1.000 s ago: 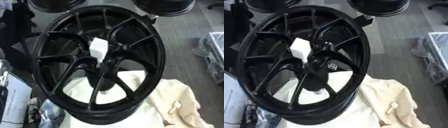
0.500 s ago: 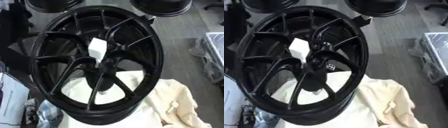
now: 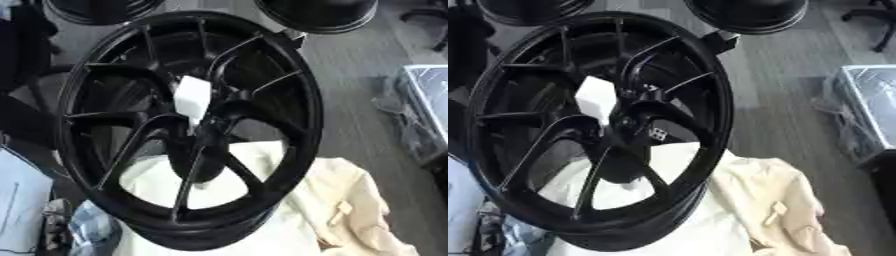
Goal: Pull the pin out of the wheel hub.
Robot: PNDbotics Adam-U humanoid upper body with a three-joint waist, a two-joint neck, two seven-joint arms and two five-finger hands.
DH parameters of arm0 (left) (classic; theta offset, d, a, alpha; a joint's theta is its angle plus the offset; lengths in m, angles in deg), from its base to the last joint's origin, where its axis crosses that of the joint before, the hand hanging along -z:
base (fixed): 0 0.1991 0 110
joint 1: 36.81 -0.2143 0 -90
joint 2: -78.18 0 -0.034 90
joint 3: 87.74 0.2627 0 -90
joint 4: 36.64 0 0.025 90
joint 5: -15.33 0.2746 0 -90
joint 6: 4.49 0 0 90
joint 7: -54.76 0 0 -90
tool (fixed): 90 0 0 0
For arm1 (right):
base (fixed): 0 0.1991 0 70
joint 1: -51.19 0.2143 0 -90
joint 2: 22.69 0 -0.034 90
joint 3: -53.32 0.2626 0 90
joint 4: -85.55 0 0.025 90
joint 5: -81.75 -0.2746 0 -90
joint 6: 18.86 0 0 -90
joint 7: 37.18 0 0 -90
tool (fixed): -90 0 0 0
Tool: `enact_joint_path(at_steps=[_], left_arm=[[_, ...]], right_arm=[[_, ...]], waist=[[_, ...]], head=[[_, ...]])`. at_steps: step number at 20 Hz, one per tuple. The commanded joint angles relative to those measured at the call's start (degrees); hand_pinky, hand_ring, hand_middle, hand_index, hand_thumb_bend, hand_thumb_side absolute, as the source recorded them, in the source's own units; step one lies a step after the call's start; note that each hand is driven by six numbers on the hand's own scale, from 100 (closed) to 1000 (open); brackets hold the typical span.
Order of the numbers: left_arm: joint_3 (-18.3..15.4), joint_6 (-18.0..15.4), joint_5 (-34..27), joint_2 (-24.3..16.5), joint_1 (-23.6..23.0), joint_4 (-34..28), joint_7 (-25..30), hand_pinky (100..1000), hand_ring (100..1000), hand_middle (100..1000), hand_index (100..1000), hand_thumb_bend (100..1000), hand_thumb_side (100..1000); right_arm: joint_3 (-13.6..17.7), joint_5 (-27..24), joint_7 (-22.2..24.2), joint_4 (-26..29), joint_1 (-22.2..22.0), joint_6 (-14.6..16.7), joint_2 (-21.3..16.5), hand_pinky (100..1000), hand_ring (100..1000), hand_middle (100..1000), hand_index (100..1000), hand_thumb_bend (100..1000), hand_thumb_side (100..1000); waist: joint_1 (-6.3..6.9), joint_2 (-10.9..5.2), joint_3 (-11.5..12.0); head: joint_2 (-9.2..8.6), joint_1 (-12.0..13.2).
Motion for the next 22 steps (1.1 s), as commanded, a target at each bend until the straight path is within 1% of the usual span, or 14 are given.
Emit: enact_joint_path(at_steps=[1, 4, 6, 8, 10, 11, 13, 15, 17, 21, 22], left_arm=[[-0.1, 0.1, 0.3, -2.1, 0.3, -0.6, 0.3, 736, 781, 753, 726, 270, 810], [-0.1, 0.1, 0.2, -2.3, 0.1, -0.4, 0.3, 736, 781, 753, 726, 269, 811], [-0.1, 0.2, 0.2, -2.5, 0.0, -0.3, 0.3, 736, 781, 753, 726, 268, 814], [0.0, 0.2, 0.1, -2.8, -0.2, -0.2, 0.4, 736, 781, 753, 725, 267, 814], [-0.1, 0.2, 0.1, -3.1, -0.3, -0.1, 0.4, 736, 781, 753, 725, 266, 815], [-0.1, 0.2, 0.1, -3.3, -0.4, -0.1, 0.4, 736, 781, 753, 725, 265, 815], [-0.1, 0.2, 0.1, -3.5, -0.5, 0.0, 0.4, 736, 781, 753, 725, 265, 816], [-0.1, 0.3, 0.1, -3.7, -0.6, 0.0, 0.4, 736, 781, 753, 725, 264, 817], [-0.1, 0.3, 0.1, -3.9, -0.7, 0.2, 0.4, 737, 781, 753, 725, 263, 818], [0.0, 0.4, 0.1, -4.0, -0.8, 0.3, 0.5, 737, 781, 753, 724, 262, 819], [0.0, 0.4, 0.1, -4.1, -0.8, 0.3, 0.5, 737, 781, 752, 723, 262, 819]], right_arm=[[-2.5, 2.4, 2.8, -1.5, 2.9, 1.3, 2.9, 865, 803, 772, 863, 354, 247], [-5.2, 4.6, 5.5, -4.3, 5.0, 3.7, 6.6, 865, 805, 774, 861, 374, 248], [-6.8, 6.0, 7.4, -6.1, 6.2, 5.6, 8.8, 864, 808, 779, 862, 377, 281], [-9.3, 7.4, 9.4, -7.8, 7.3, 7.6, 10.6, 866, 813, 784, 864, 376, 310], [-12.3, 8.8, 11.5, -9.3, 8.2, 9.6, 12.1, 866, 815, 783, 862, 397, 296], [-13.4, 9.4, 12.5, -9.9, 8.5, 10.7, 12.7, 868, 815, 784, 863, 393, 303], [-15.4, 10.2, 14.6, -11.1, 8.9, 12.7, 13.6, 872, 817, 786, 862, 418, 282], [-16.7, 10.8, 16.7, -11.8, 9.1, 14.8, 14.1, 875, 821, 789, 863, 446, 272], [-18.7, 11.8, 18.6, -12.6, 9.2, 16.8, 14.5, 877, 822, 790, 864, 466, 269], [-21.2, 15.0, 22.4, -16.2, 9.0, 20.5, 15.2, 877, 823, 794, 868, 465, 278], [-21.3, 15.9, 23.4, -17.4, 8.8, 21.5, 15.5, 878, 822, 794, 877, 445, 308]], waist=[[0.0, -1.26, 0.2], [0.01, -1.21, 0.2], [-0.01, -1.18, 0.3], [-0.11, -1.13, 0.4], [-0.17, -1.07, 0.5], [-0.17, -1.04, 0.5], [-0.18, -0.98, 0.6], [-0.2, -0.93, 0.6], [-0.24, -0.86, 0.6], [-0.22, -0.85, 0.5], [-0.2, -0.84, 0.5]], head=[[0.31, -0.6], [0.31, -0.9], [0.31, -1.2], [0.31, -1.5], [0.31, -1.7], [0.31, -1.9], [0.31, -2.1], [0.31, -2.3], [0.31, -2.4], [0.31, -2.3], [0.31, -2.3]])
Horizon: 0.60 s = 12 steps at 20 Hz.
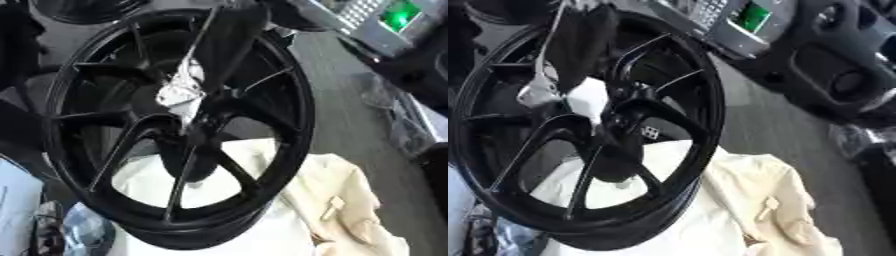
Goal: Pull the pin out of the wheel hub.
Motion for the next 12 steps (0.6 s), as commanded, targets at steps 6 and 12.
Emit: enact_joint_path(at_steps=[6, 12], left_arm=[[0.0, 0.1, 0.0, -1.9, 0.4, -0.4, 0.3, 737, 781, 752, 722, 262, 819], [-0.1, 0.0, -0.1, -1.8, 0.7, -0.3, 0.3, 737, 782, 752, 721, 261, 820]], right_arm=[[2.6, 3.6, 7.9, -10.5, -0.1, 7.8, 1.1, 888, 837, 811, 896, 448, 333], [9.0, 1.6, 18.2, -15.0, 0.1, 8.9, 2.0, 899, 848, 821, 907, 463, 298]], waist=[[0.22, -0.78, -0.1], [0.34, -0.55, 0.0]], head=[[-0.08, 0.5], [-0.08, 0.5]])
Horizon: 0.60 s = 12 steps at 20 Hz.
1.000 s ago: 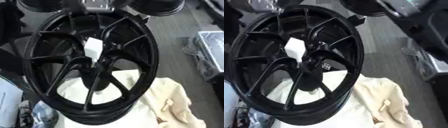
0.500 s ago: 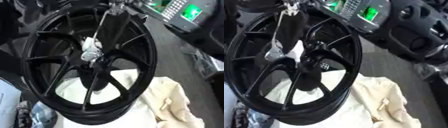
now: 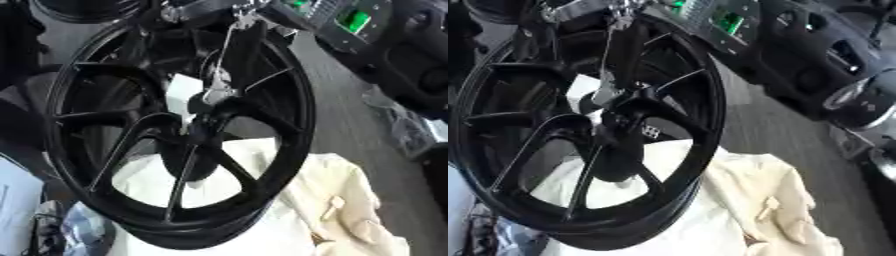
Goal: Pull the pin out of the wheel hub.
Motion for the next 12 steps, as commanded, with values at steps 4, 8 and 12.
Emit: enact_joint_path(at_steps=[4, 8, 12], left_arm=[[-0.2, 0.1, -0.1, -1.7, 0.6, -0.3, 0.1, 738, 782, 753, 721, 260, 823], [-0.3, 0.0, -0.2, -1.6, 0.6, -0.3, 0.1, 738, 783, 753, 722, 261, 823], [-0.3, 0.0, -0.2, -1.5, 0.8, -0.3, 0.1, 738, 782, 752, 722, 260, 824]], right_arm=[[5.2, -2.9, 5.1, -2.7, 1.4, -1.1, 0.2, 904, 849, 823, 910, 485, 256], [5.1, -3.0, 5.2, -3.4, 1.3, -1.0, -0.1, 904, 851, 825, 912, 511, 227], [4.1, -2.5, 5.2, -4.0, 0.8, -0.1, -0.6, 906, 852, 826, 913, 532, 193]], waist=[[0.34, -0.57, 0.3], [0.37, -0.45, 0.4], [0.36, -0.2, 0.5]], head=[[-0.09, 0.0], [-0.09, 0.0], [-0.09, -0.1]])
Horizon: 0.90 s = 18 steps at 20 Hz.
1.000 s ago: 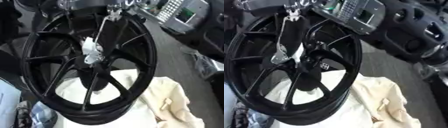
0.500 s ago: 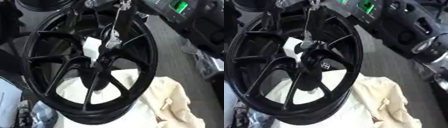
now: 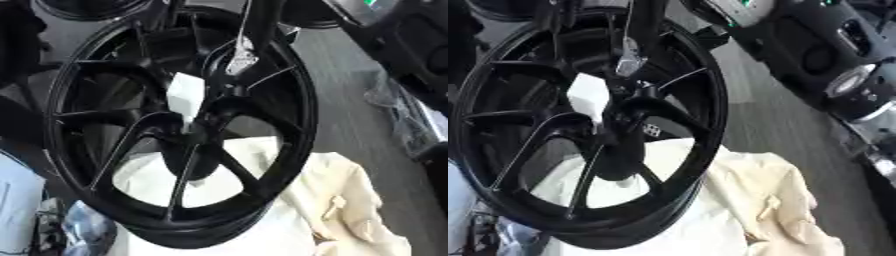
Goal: Pull the pin out of the wheel hub.
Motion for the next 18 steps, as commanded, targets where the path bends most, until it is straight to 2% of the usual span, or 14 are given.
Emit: enact_joint_path(at_steps=[1, 15, 18], left_arm=[[-0.3, 0.0, -0.1, -1.5, 0.8, -0.5, 0.0, 738, 782, 753, 722, 260, 825], [-0.2, 0.0, -0.4, -0.9, 1.0, -0.3, 0.2, 739, 783, 753, 722, 258, 829], [-0.1, 0.1, -0.4, -0.9, 1.0, -0.2, 0.2, 739, 783, 753, 722, 251, 827]], right_arm=[[-0.1, 0.2, 0.7, -0.1, 0.6, 1.6, -1.1, 906, 852, 825, 912, 537, 190], [-3.4, 4.2, 0.7, -2.6, -0.5, 6.5, 0.0, 902, 849, 820, 903, 525, 167], [-3.6, 4.3, 0.7, -2.6, -0.6, 7.2, 0.1, 899, 835, 787, 875, 525, 141]], waist=[[0.34, -0.75, 0.2], [0.67, -0.52, 0.7], [0.71, -0.5, 0.8]], head=[[-0.09, -0.1], [-0.09, -1.2], [-0.09, -1.3]])
